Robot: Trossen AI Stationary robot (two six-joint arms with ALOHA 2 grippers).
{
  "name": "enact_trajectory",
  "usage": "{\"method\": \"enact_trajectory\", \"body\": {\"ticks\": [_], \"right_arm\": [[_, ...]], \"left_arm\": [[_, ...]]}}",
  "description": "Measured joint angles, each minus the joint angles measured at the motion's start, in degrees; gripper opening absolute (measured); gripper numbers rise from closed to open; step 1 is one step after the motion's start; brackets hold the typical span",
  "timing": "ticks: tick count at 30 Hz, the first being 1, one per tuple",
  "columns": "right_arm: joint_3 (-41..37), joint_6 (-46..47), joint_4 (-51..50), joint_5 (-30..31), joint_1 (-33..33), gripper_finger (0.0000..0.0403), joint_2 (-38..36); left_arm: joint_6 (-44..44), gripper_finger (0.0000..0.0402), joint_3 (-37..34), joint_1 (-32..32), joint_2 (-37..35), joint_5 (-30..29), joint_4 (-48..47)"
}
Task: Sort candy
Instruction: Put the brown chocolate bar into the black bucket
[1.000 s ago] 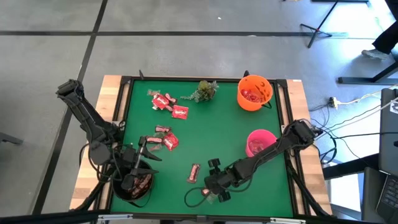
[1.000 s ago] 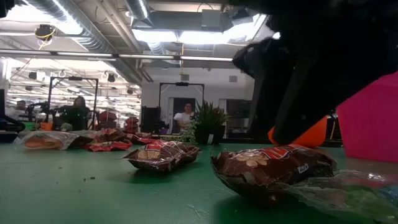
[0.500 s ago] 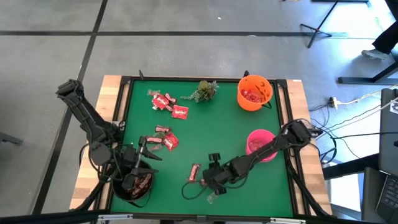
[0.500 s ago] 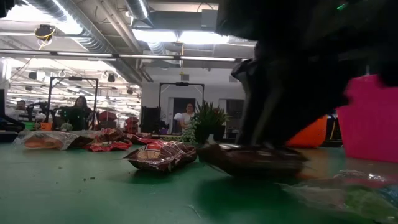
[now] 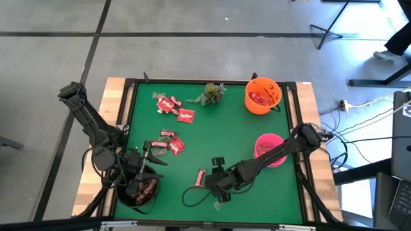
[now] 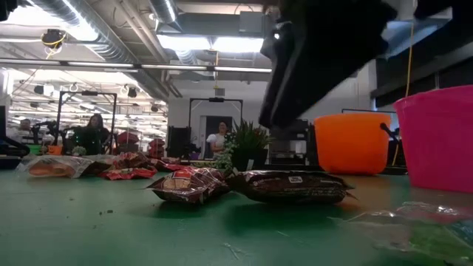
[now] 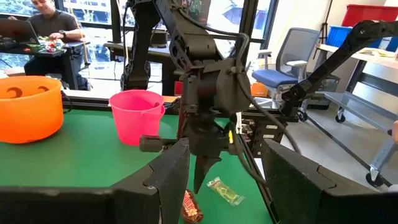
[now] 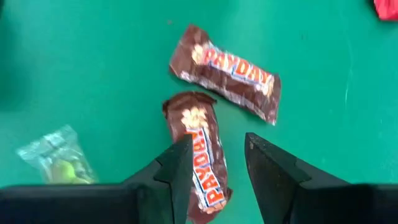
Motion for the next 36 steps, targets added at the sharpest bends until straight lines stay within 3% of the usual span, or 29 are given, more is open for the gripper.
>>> {"method": "enact_trajectory", "body": {"ticks": [10,15,26,29,33,36], "right_arm": [[-0.7,4.6,-0.8,-1.5,0.3,0.0143,0.2],[-0.9,4.6,-0.5,-5.8,0.3,0.0149,1.0],[-0.9,4.9,-0.6,-3.4,0.5,0.0279,5.3],[-0.7,5.1,-0.9,-2.3,0.4,0.0298,6.1],[-0.7,4.8,-1.1,-1.6,0.5,0.0292,6.1],[-0.7,4.5,-1.1,-1.6,0.5,0.026,6.1]], "left_arm": [[0.1,0.0188,0.0,0.0,0.0,-0.1,-0.8],[-0.4,0.0188,0.0,0.0,0.0,-1.1,-0.9],[-1.1,0.0188,0.0,0.0,0.4,-1.0,-1.4],[-1.1,0.0188,0.0,0.0,0.4,-0.9,-1.4],[-1.1,0.0188,0.0,0.3,0.4,-1.0,-1.3],[-1.4,0.0188,0.0,0.4,0.4,-1.1,-1.3]]}}
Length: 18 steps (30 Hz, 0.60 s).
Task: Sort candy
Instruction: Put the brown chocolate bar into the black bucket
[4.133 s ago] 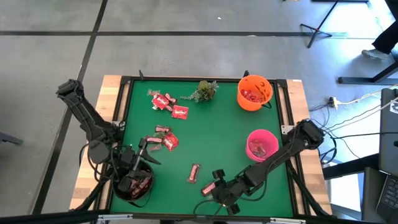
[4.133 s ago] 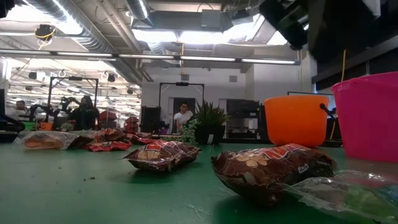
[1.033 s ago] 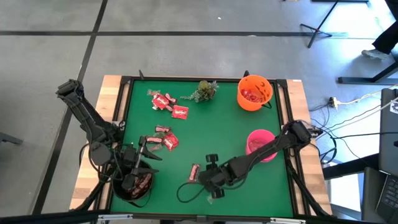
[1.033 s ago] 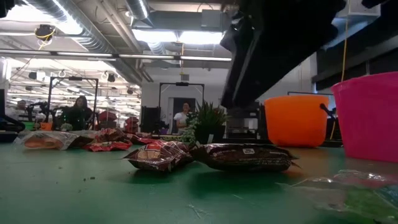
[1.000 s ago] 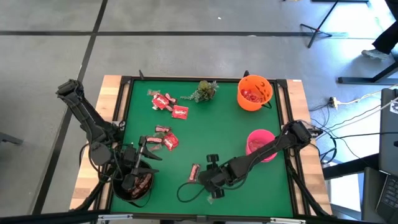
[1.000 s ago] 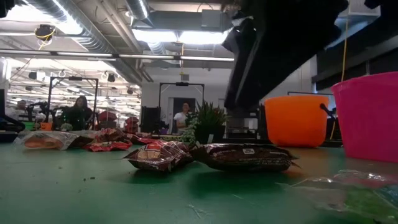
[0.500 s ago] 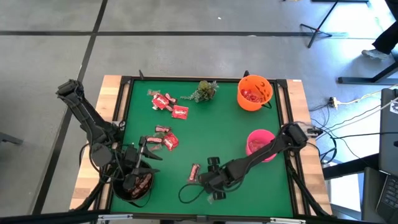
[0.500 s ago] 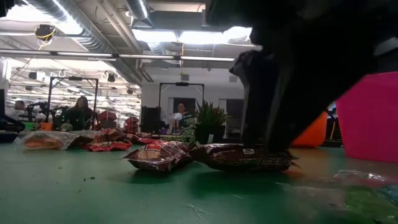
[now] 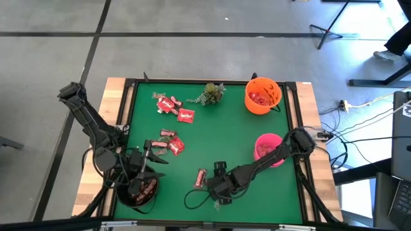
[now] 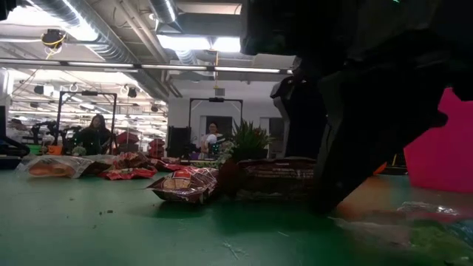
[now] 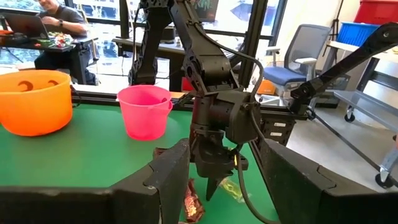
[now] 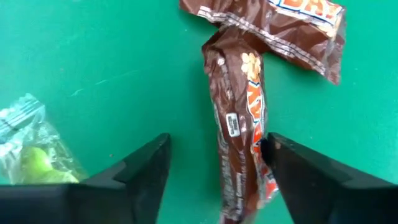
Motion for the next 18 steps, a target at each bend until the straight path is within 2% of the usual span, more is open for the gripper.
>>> {"method": "enact_trajectory", "body": {"ticks": [8,11,14,18], "right_arm": [[0.0,-1.9,-0.9,0.1,-0.2,0.0107,0.0],[0.5,-1.4,-1.5,0.3,-0.9,0.0061,0.0],[1.6,-1.4,-1.8,0.2,-1.9,0.0038,0.2],[4.9,-1.9,-4.5,-0.8,-3.1,0.0048,-0.1]], "left_arm": [[0.0,0.0188,0.0,0.0,0.0,-0.1,0.0],[0.0,0.0188,0.0,0.0,1.3,-1.4,-0.2],[0.1,0.0188,0.0,0.1,2.8,-1.5,-1.1],[2.3,0.0188,0.0,0.5,4.8,-1.7,-1.1]]}}
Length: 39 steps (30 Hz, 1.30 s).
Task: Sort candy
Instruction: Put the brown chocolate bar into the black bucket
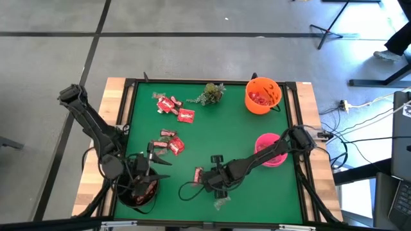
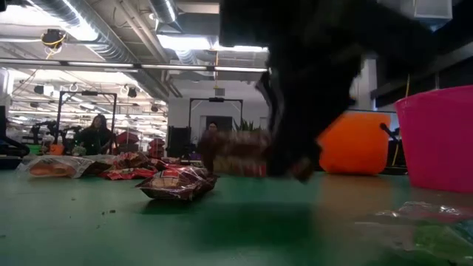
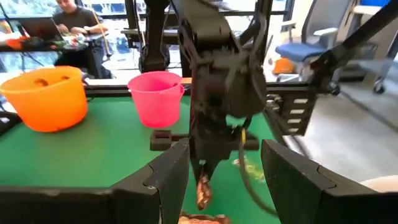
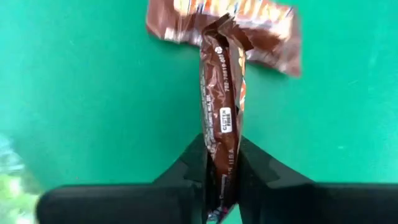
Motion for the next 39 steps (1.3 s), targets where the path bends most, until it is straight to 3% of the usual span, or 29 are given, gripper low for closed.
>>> {"method": "enact_trajectory", "body": {"ticks": [5,15,27,39], "right_arm": [[5.7,-1.4,-6.5,-0.4,-0.8,0.0072,-0.6],[14.4,-4.6,-6.9,1.6,-0.8,0.0047,-2.7],[15.6,-6.3,-1.3,1.4,-4.4,0.005,-4.8],[15.6,-7.6,3.9,-2.1,-5.6,0.0049,-4.8]], "left_arm": [[3.8,0.0188,0.0,0.0,1.5,-2.3,0.2],[4.9,0.0188,0.0,0.4,5.5,-0.8,1.4],[15.9,0.0188,0.0,1.7,12.5,-0.1,10.1],[15.5,0.0188,0.0,8.0,12.9,1.7,8.5]]}}
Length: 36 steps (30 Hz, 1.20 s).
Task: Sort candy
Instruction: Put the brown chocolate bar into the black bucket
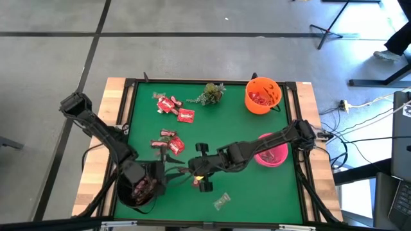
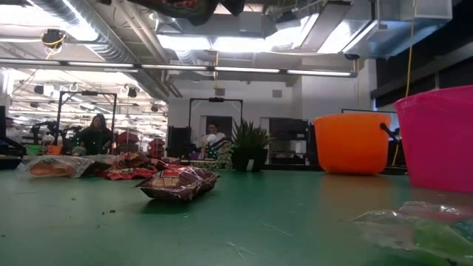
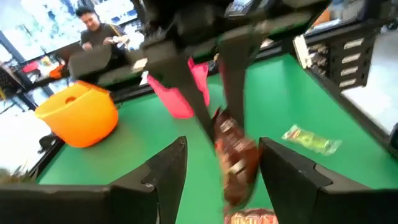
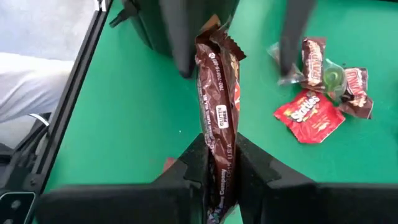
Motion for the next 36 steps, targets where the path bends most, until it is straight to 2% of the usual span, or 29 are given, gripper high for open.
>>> {"method": "enact_trajectory", "body": {"ticks": [7,14,18,26,29,31,36], "right_arm": [[0.0,0.0,1.3,0.1,0.0,0.0049,-0.1],[0.0,-0.9,4.5,0.0,0.0,0.0049,-0.1],[0.0,-0.9,4.6,0.0,0.0,0.0049,-0.1],[0.0,-1.3,5.2,0.0,0.0,0.0049,-0.1],[0.0,-3.9,6.8,-3.2,0.1,0.0052,-0.1],[-0.1,-4.2,7.9,-5.5,0.0,0.0065,-0.1],[-0.1,-4.2,8.8,-5.8,0.1,0.0122,-0.9]], "left_arm": [[-2.8,0.0188,0.0,1.8,0.0,3.1,-1.6],[-2.8,0.0184,0.0,1.7,0.3,3.9,-1.4],[-2.8,0.0156,0.0,1.6,0.4,3.9,-1.4],[-2.7,0.0065,0.0,0.4,0.4,3.7,-1.3],[-2.7,0.0038,0.0,-0.1,0.3,4.1,-0.9],[-2.7,0.0029,0.1,-0.5,0.3,4.6,-0.9],[-2.4,0.0032,0.1,-0.5,-1.9,5.5,-1.1]]}}
